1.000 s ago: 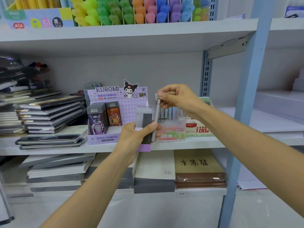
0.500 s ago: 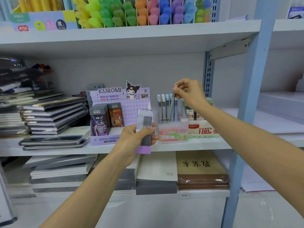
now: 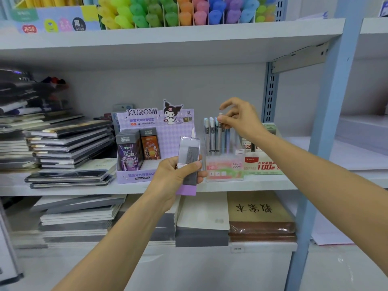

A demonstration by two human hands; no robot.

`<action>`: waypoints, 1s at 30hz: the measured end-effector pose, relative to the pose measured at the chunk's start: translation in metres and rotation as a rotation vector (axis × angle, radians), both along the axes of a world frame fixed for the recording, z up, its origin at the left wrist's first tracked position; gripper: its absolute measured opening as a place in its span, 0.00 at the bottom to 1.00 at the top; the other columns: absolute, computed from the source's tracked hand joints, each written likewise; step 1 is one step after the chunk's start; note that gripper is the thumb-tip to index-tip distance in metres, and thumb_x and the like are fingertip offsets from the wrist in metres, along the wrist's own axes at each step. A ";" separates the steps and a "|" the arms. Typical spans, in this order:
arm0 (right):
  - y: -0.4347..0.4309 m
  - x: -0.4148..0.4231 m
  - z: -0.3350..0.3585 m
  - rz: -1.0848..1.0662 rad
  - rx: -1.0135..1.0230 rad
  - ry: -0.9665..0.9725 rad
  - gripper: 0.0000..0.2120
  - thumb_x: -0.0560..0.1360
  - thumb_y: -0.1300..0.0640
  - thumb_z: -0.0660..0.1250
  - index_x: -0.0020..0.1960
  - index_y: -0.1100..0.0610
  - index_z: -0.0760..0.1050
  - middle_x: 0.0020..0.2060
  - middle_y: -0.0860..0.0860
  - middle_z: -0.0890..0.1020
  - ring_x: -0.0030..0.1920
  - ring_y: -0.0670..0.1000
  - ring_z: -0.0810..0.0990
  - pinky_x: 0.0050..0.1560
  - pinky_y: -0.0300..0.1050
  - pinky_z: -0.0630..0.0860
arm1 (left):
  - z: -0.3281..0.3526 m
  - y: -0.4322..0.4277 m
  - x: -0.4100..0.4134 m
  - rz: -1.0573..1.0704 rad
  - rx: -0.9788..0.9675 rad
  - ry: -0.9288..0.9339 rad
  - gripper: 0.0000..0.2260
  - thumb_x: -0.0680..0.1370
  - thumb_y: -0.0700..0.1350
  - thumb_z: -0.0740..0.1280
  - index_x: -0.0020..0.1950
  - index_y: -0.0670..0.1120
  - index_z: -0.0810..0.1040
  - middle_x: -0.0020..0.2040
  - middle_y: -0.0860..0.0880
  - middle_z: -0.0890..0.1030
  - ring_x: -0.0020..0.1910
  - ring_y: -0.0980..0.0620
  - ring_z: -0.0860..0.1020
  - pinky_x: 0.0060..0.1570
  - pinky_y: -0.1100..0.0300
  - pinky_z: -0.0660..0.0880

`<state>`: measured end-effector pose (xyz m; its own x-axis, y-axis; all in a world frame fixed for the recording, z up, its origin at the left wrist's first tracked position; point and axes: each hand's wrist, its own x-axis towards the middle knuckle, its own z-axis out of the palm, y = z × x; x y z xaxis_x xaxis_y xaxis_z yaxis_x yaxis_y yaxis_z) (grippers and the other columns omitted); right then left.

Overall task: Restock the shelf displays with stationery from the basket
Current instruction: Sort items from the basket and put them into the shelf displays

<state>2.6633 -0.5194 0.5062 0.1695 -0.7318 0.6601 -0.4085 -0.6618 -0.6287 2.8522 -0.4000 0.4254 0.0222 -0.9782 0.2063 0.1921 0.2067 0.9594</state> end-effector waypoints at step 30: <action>0.075 -0.042 -0.032 0.342 0.141 0.129 0.14 0.73 0.55 0.72 0.58 0.49 0.81 0.59 0.43 0.80 0.53 0.44 0.82 0.53 0.36 0.79 | 0.016 0.015 -0.016 0.081 -0.008 0.049 0.09 0.76 0.42 0.70 0.54 0.40 0.79 0.37 0.43 0.84 0.31 0.51 0.82 0.32 0.63 0.79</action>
<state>2.6215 -0.4447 0.4747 0.4945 -0.7006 0.5144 -0.2608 -0.6842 -0.6811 2.8361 -0.3851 0.4412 0.1119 -0.9711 0.2108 0.2209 0.2311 0.9475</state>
